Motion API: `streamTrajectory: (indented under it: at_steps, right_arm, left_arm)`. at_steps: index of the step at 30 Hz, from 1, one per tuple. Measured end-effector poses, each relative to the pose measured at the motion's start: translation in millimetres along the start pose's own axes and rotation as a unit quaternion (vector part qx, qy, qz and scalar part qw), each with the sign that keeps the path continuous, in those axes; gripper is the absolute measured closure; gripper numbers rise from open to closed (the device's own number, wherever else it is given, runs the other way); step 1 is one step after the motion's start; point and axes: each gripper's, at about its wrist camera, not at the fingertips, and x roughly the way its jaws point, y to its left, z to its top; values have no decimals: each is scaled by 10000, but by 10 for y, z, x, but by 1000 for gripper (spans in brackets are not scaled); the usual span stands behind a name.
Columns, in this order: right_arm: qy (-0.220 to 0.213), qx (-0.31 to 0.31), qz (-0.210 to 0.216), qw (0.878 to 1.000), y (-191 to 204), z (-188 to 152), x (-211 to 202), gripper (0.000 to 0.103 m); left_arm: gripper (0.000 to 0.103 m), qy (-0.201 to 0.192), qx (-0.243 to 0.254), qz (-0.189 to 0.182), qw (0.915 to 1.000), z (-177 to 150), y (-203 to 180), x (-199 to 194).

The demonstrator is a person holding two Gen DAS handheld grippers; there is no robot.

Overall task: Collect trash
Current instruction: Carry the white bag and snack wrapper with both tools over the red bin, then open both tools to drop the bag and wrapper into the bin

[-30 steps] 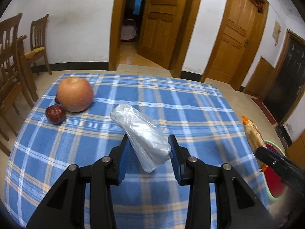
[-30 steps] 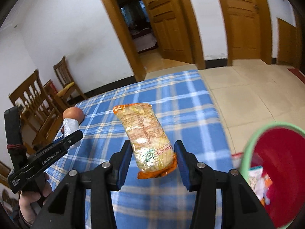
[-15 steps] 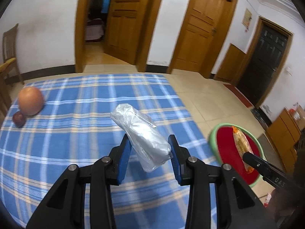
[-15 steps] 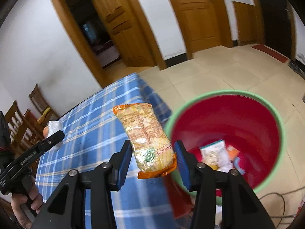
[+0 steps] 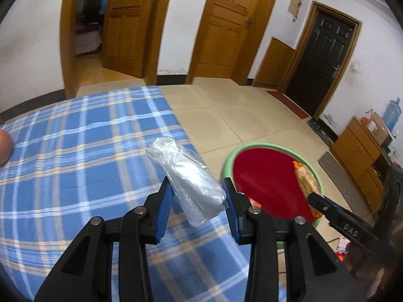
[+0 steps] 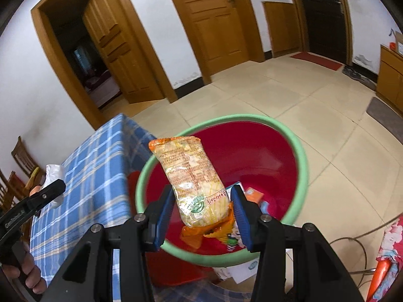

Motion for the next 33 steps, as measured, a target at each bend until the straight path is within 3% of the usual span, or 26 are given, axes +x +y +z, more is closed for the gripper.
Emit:
streamTrajectory:
  at_steps: [9,33]
  right_arm:
    - [-12,212,-133,9997,-225,-27,40,51]
    - [-307,552,-5,9980,-516,-57,-207,44]
  left_arm:
    - [63,152,224,-164,9995,-25,-266,159]
    - [63,486,883,-603,9931,-96,-875,606]
